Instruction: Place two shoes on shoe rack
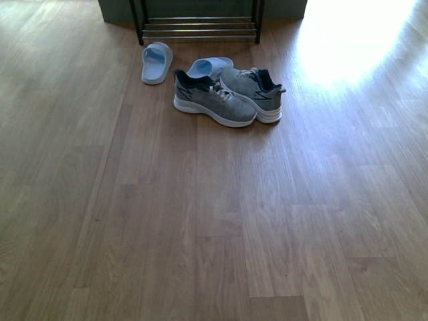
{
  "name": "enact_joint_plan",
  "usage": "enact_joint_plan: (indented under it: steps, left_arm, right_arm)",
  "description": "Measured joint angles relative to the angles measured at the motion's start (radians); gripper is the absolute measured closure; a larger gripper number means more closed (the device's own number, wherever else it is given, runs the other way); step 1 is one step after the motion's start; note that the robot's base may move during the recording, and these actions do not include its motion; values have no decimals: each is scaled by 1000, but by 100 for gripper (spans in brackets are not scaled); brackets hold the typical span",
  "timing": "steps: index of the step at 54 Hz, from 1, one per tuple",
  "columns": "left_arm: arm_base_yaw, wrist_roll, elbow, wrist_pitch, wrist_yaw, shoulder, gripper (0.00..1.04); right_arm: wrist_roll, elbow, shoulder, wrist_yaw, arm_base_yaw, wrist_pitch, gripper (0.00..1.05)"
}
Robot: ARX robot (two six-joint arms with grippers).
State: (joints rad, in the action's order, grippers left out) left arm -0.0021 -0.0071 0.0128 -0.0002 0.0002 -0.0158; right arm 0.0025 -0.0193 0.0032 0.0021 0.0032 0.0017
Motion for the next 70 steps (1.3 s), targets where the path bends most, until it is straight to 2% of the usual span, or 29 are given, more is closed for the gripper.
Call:
enact_joint_plan:
  steps: [70]
  left_arm:
    - [0,0,0,0,0,0,9]
  right_arm:
    - [0,0,0,0,0,0,9]
